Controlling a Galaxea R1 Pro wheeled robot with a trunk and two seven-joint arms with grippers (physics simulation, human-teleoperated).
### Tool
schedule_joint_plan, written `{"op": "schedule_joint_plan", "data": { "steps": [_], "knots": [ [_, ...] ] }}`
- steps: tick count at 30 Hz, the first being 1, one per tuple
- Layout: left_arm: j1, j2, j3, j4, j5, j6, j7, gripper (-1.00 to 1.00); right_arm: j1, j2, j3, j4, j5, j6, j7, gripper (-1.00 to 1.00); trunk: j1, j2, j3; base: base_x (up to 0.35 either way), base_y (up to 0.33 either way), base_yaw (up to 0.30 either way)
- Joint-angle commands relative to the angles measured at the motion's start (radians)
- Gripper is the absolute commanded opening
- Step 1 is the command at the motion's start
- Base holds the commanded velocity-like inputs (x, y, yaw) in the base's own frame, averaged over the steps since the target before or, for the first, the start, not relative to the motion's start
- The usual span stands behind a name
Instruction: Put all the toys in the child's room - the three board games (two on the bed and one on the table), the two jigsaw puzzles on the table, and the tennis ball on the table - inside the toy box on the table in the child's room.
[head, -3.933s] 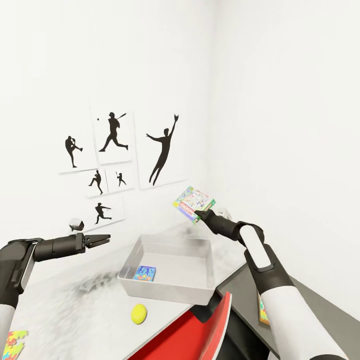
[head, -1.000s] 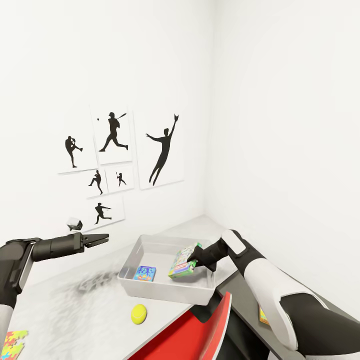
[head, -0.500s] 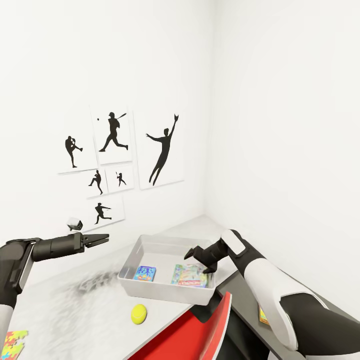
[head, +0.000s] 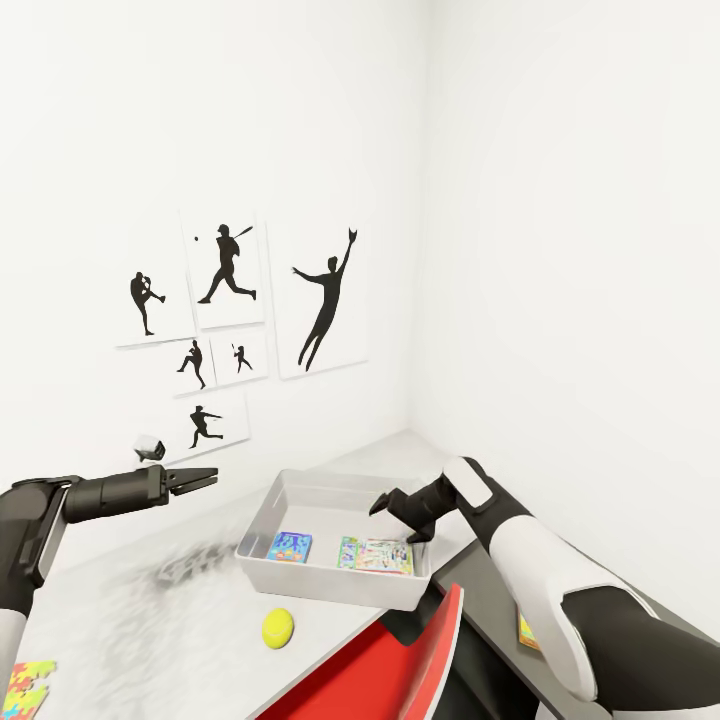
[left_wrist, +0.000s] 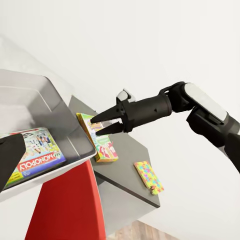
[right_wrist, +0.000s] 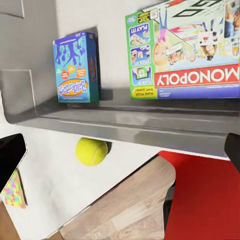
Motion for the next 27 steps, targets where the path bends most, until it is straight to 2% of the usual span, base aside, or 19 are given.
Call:
{"op": "schedule_joint_plan", "data": {
  "steps": [1, 5, 6, 8, 9, 12, 15, 17, 23, 27],
  "knots": [
    [0.0, 0.001, 0.0, 0.0, -0.002, 0.011, -0.004, 1.0, 0.0, -0.003, 0.006, -0.017, -0.011, 0.001, -0.006, 1.0, 0.0, -0.001, -0.001, 0.0, 0.0, 0.0],
    [0.0, 0.001, 0.0, 0.0, -0.002, 0.011, -0.004, 1.0, 0.01, -0.009, 0.005, -0.145, -0.013, 0.004, 0.006, 1.0, 0.0, -0.001, -0.001, 0.0, 0.0, 0.0],
    [0.0, 0.001, 0.0, 0.0, -0.002, 0.011, -0.005, 1.0, 0.012, -0.012, 0.004, -0.213, -0.015, 0.007, 0.015, 1.0, 0.0, -0.001, -0.001, 0.0, 0.0, 0.0],
    [0.0, 0.001, 0.0, 0.0, -0.002, 0.011, -0.005, 1.0, 0.014, -0.015, 0.004, -0.286, -0.017, 0.01, 0.026, 1.0, 0.0, -0.001, -0.001, 0.0, 0.0, 0.0],
    [0.0, 0.001, 0.0, 0.0, -0.001, 0.011, -0.006, 1.0, 0.024, -0.019, 0.003, -0.361, -0.019, 0.013, 0.041, 1.0, 0.0, -0.001, -0.001, 0.0, 0.0, 0.0],
    [0.0, 0.001, 0.0, 0.0, -0.001, 0.011, -0.006, 1.0, 0.12, -0.033, -0.001, -0.578, -0.022, 0.018, 0.099, 1.0, 0.0, -0.001, -0.001, 0.0, 0.0, 0.0],
    [0.0, 0.001, 0.0, 0.0, -0.001, 0.011, -0.006, 1.0, 0.194, -0.043, -0.005, -0.713, -0.023, 0.019, 0.137, 1.0, 0.0, -0.001, -0.001, 0.0, 0.0, 0.0],
    [0.0, 0.001, 0.0, 0.0, -0.001, 0.011, -0.006, 1.0, 0.284, -0.068, -0.011, -0.862, -0.023, 0.015, 0.18, 1.0, 0.0, -0.001, -0.001, 0.0, 0.0, 0.0],
    [0.0, 0.001, 0.0, 0.0, -0.001, 0.011, -0.006, 1.0, 0.438, -0.102, -0.025, -1.014, -0.023, 0.003, 0.263, 1.0, 0.0, -0.001, -0.001, 0.0, 0.0, 0.0],
    [0.0, 0.0, 0.0, 0.0, -0.001, 0.011, -0.006, 1.0, 0.531, -0.11, -0.066, -1.067, -0.022, -0.034, 0.353, 1.0, 0.0, -0.001, -0.001, 0.0, 0.0, 0.0]
  ]
}}
